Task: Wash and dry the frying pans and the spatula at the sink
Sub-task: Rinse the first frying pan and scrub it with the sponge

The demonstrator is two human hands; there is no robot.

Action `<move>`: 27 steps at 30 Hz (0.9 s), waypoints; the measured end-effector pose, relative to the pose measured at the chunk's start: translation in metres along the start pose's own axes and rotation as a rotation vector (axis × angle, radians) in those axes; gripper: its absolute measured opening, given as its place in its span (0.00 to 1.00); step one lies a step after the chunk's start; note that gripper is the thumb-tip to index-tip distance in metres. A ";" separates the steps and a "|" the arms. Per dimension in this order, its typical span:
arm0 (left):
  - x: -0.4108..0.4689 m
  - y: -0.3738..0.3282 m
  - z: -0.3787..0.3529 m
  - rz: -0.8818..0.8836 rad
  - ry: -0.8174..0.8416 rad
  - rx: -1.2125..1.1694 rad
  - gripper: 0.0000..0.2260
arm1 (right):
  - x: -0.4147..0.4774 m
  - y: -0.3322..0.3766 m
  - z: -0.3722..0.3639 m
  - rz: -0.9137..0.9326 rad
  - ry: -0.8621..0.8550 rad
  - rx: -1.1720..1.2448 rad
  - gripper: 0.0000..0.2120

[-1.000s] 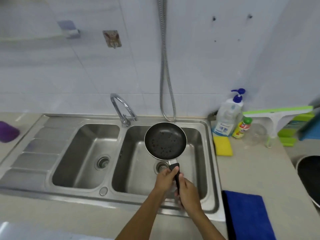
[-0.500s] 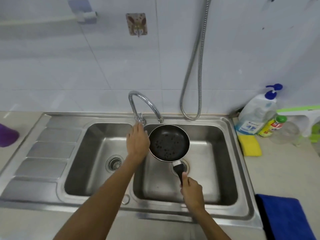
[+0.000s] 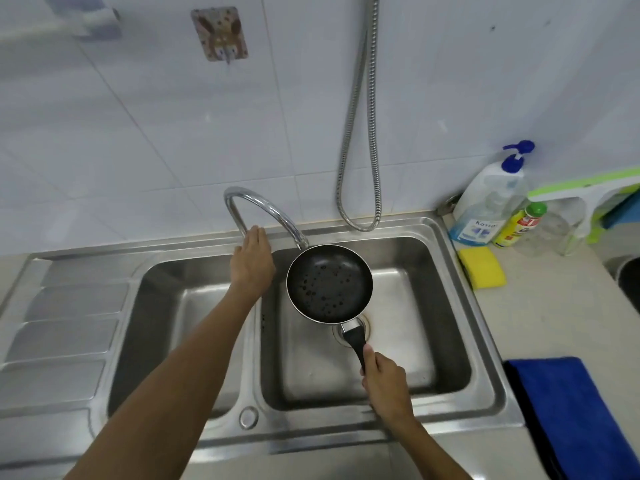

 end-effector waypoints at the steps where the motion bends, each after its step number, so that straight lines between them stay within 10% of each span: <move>1: -0.003 0.000 -0.002 0.006 -0.003 -0.012 0.26 | -0.001 0.000 -0.002 0.004 -0.010 0.003 0.29; 27: -0.014 -0.001 -0.037 -0.074 -0.182 -0.223 0.35 | -0.012 0.013 -0.006 -0.040 0.008 -0.014 0.26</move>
Point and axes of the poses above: each hand's wrist, its own x-axis towards the middle knuckle, its own z-axis out of the back of the hand, y = z × x, the point moved 2 cm from there along x, towards the middle knuckle
